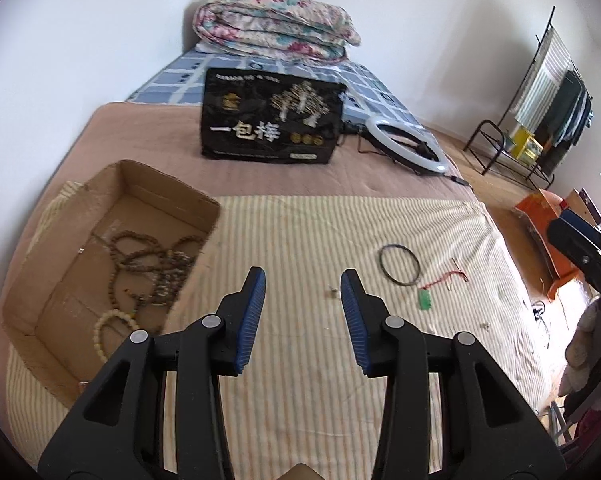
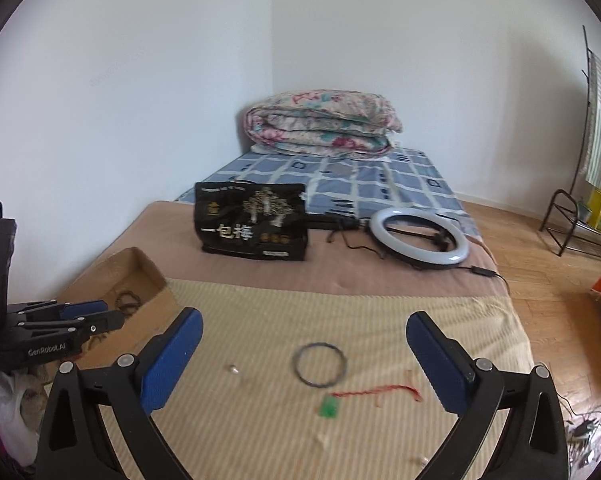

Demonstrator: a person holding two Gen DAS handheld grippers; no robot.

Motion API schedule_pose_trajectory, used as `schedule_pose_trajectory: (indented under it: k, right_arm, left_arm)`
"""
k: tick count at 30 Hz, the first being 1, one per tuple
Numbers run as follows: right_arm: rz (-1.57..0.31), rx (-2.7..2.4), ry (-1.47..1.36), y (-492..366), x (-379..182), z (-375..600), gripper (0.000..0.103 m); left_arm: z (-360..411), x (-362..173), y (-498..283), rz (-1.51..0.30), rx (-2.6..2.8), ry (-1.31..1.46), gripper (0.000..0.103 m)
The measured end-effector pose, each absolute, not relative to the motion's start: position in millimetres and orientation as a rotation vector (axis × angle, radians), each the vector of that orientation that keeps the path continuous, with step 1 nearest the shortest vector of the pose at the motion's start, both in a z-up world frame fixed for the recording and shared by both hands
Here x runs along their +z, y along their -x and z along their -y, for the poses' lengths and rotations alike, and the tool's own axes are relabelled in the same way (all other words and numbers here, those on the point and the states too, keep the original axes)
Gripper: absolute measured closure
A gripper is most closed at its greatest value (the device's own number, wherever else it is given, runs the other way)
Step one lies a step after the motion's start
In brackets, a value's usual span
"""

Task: Organize jewelry
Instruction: 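Move both tools back over the remaining jewelry on the bed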

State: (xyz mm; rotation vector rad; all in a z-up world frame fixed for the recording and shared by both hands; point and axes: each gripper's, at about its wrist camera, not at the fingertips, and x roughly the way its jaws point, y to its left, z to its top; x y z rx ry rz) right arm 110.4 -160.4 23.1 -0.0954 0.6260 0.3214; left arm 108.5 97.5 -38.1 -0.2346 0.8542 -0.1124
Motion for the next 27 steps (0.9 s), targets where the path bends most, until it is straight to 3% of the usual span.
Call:
schedule_pose_trajectory:
  k: [15,27]
  right_arm:
    - [-0.817,0.164,0.006,-104,-34,297,0.0]
    - [-0.925,0.178,0.013,-91,-110,317,0.025]
  left_arm:
    - [-43,-79,-141,-0.949,-0.193,0.233,0.064]
    - [-29,-130,-142,-0.954,-0.201,0.169,0.064]
